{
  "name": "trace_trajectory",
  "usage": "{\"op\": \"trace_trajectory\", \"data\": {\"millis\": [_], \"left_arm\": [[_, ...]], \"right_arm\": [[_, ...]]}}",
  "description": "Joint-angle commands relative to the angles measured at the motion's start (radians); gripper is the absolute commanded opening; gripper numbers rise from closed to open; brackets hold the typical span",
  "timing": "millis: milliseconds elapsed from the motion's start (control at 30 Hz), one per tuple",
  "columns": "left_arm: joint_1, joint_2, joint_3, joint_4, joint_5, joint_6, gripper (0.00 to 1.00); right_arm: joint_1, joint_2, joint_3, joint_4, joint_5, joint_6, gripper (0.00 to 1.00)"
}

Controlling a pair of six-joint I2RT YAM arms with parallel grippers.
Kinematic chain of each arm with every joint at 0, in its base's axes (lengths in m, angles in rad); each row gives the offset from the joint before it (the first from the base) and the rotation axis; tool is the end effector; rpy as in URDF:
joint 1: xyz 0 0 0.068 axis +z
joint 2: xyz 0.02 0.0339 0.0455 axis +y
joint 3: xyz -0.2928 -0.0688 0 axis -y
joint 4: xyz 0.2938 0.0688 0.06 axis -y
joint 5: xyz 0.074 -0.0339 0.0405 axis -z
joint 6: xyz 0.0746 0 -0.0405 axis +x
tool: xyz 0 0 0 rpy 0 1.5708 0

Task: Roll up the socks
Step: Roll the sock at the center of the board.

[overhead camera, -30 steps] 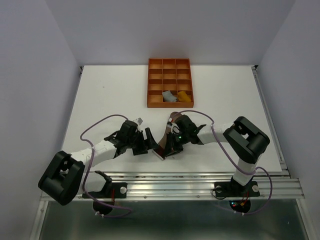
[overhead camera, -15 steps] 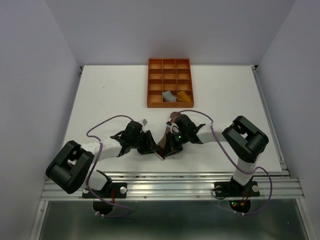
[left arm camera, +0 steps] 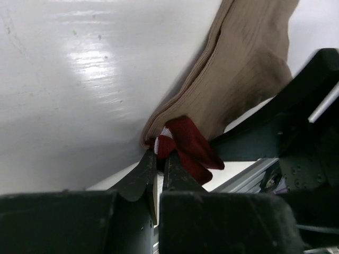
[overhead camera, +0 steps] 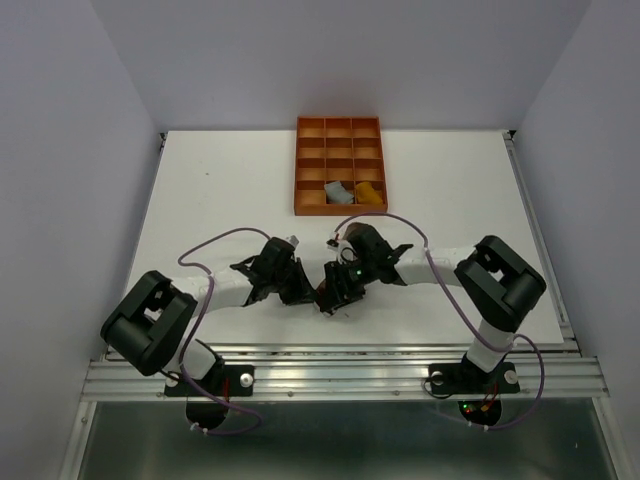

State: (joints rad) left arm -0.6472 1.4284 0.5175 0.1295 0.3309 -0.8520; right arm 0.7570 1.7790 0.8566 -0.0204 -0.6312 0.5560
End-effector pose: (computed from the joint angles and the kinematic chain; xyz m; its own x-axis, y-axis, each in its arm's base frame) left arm 0.2316 -0.2054 0.1062 -0.9376 -0.1835 -0.2953 0.0738 0.7248 -0.6850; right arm 0.2494 0.2961 0.0934 -0.9252 -0.2880 -0.2470 -0.3745 0.5895 0.7157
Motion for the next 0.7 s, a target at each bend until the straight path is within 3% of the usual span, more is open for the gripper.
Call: {"op": "trace_trajectory", "data": {"millis": [0,133,367,467,667], "left_arm": [[-0.032,-0.008,0.031,-0.219,-0.124,-0.024,0.00],[-0.045,-0.002,0.088,-0.384,-0.196,-0.039,0.00],[-0.049,0.000,0.119,-0.484,-0.155,-0.061,0.00],[-0.049,-0.003,0.150,-0.562,-0.142,-0.070,0.00],[-0.049,0.033,0.217,-0.674,-0.116,-0.073,0.00]], "right_arm": [[0.016,-0.088,0.032,-0.085,0.149,-0.186,0.59],[0.057,-0.185,0.019,-0.090,0.231,-0.266,0.64],[0.214,-0.383,-0.103,0.008,0.462,-0.436,0.67],[0.268,-0.406,-0.123,0.100,0.479,-0.475,0.68],[0.399,-0.346,-0.116,0.126,0.556,-0.544,0.67]]}}
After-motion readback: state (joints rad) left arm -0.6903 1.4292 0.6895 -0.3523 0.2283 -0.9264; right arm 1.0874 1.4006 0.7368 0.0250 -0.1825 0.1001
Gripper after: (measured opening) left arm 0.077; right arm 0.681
